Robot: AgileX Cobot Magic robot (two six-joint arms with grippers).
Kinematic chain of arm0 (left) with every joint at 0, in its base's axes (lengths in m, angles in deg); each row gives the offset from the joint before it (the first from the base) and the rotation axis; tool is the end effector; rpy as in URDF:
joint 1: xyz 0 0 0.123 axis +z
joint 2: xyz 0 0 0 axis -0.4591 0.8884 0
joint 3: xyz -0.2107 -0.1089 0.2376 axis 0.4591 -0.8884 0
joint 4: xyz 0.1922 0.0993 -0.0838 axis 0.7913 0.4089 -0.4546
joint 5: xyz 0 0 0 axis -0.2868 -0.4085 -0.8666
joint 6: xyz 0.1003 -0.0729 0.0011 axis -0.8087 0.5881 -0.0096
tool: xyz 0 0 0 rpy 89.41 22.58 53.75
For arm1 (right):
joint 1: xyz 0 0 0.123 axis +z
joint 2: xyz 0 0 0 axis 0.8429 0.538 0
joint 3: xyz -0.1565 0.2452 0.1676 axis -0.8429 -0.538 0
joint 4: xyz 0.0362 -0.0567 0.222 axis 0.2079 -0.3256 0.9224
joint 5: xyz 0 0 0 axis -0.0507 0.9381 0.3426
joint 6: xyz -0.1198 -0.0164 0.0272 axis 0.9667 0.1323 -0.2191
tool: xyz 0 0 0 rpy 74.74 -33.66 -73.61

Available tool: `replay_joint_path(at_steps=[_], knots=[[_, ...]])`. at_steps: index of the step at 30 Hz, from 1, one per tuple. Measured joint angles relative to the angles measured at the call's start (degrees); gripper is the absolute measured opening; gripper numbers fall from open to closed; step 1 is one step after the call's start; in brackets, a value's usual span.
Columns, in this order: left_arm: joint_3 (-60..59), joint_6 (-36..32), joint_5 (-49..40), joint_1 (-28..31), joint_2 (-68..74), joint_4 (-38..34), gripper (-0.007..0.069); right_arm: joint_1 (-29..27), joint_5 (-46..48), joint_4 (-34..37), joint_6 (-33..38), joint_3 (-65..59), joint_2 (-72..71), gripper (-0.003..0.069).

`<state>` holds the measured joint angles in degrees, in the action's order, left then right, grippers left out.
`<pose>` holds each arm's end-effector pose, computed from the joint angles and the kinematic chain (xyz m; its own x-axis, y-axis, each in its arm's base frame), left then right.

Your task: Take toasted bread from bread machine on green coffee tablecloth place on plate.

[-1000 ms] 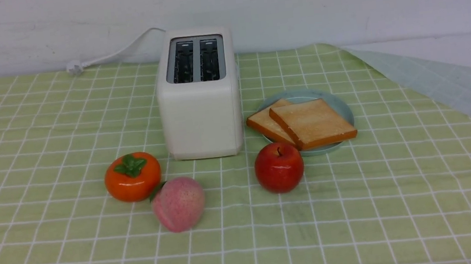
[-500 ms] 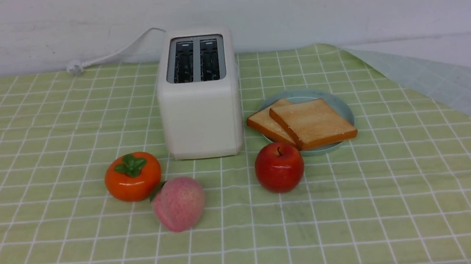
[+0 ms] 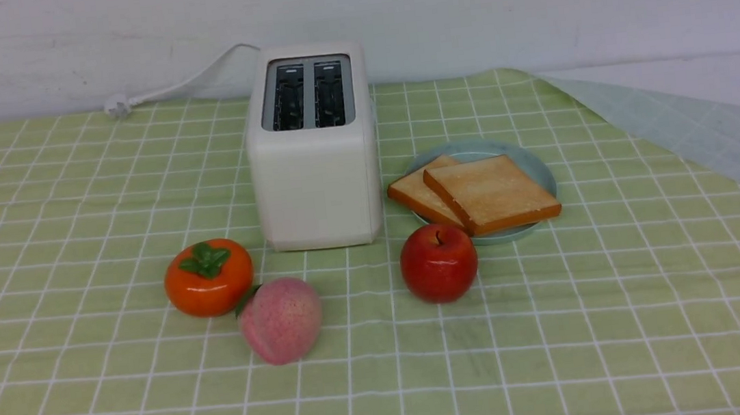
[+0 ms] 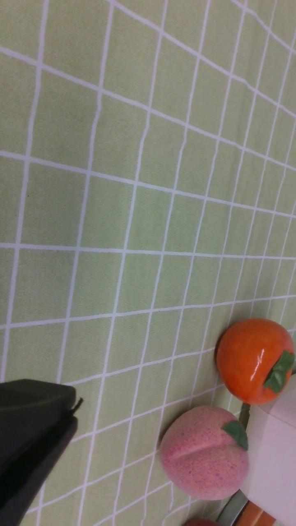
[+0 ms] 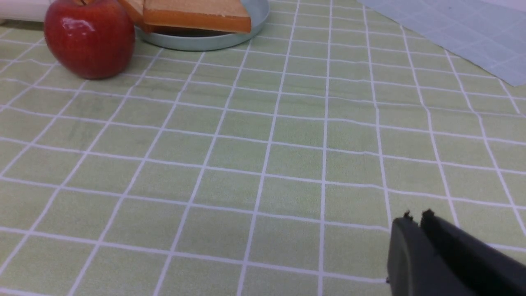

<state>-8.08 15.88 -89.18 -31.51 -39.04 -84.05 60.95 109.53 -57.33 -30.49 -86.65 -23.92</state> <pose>0.0118 -0.0071 0.1585 -0.3347 -0.2412 -0.9109 0.0320 0.9632 -0.2668 0.0122 0.0050 0.1630 -0.2998 -0.0106 -0.9540 -0.0908 0.9957 0.0174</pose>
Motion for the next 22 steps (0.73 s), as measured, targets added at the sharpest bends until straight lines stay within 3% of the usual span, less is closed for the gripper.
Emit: replay_joint_path(at_steps=[22], knots=[[0.00,0.00,0.00,0.00,0.00,0.00,0.0008,0.00,0.00,0.00,0.00,0.00,0.00,0.0039]])
